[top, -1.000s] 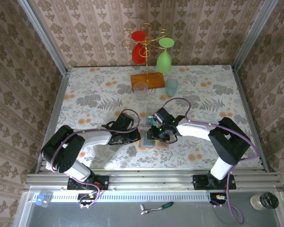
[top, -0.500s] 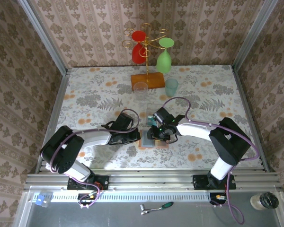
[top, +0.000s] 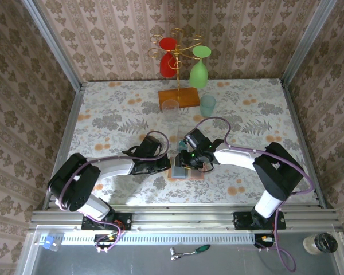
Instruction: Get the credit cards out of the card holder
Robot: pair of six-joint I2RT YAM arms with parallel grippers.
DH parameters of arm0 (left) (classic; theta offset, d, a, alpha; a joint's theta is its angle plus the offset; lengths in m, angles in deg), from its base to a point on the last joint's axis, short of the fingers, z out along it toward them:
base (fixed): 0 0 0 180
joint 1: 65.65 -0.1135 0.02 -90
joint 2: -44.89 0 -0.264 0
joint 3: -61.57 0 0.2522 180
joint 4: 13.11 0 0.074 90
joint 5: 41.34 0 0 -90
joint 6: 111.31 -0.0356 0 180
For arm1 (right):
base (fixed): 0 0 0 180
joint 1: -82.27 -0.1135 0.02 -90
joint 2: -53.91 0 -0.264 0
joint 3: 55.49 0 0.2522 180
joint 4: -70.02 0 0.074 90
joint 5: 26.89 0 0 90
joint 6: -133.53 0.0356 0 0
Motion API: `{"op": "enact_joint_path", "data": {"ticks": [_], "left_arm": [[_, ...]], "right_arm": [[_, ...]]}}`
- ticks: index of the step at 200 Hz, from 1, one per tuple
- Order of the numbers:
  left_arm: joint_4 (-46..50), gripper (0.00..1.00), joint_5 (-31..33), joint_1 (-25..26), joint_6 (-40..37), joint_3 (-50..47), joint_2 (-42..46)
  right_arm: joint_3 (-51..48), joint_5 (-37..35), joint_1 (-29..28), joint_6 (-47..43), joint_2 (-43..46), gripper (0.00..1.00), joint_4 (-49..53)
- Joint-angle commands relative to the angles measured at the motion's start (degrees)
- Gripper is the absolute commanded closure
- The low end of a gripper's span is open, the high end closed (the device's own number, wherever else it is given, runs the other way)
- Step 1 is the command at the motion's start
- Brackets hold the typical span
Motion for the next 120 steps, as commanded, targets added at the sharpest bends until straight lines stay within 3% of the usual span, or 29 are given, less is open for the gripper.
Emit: {"op": "enact_joint_path", "data": {"ticks": [1,120], "left_arm": [[2.3,0.97,-0.1,0.2,-0.4,0.7,-1.1],[4.7,0.97,0.2,-1.0,-1.9,0.7,-2.0]], "right_arm": [[1.5,1.3,-0.5,1.0,-1.7,0.61,-1.0],[0.3,-4.5,-0.4,-0.8,0.6,0.61,5.9]]}}
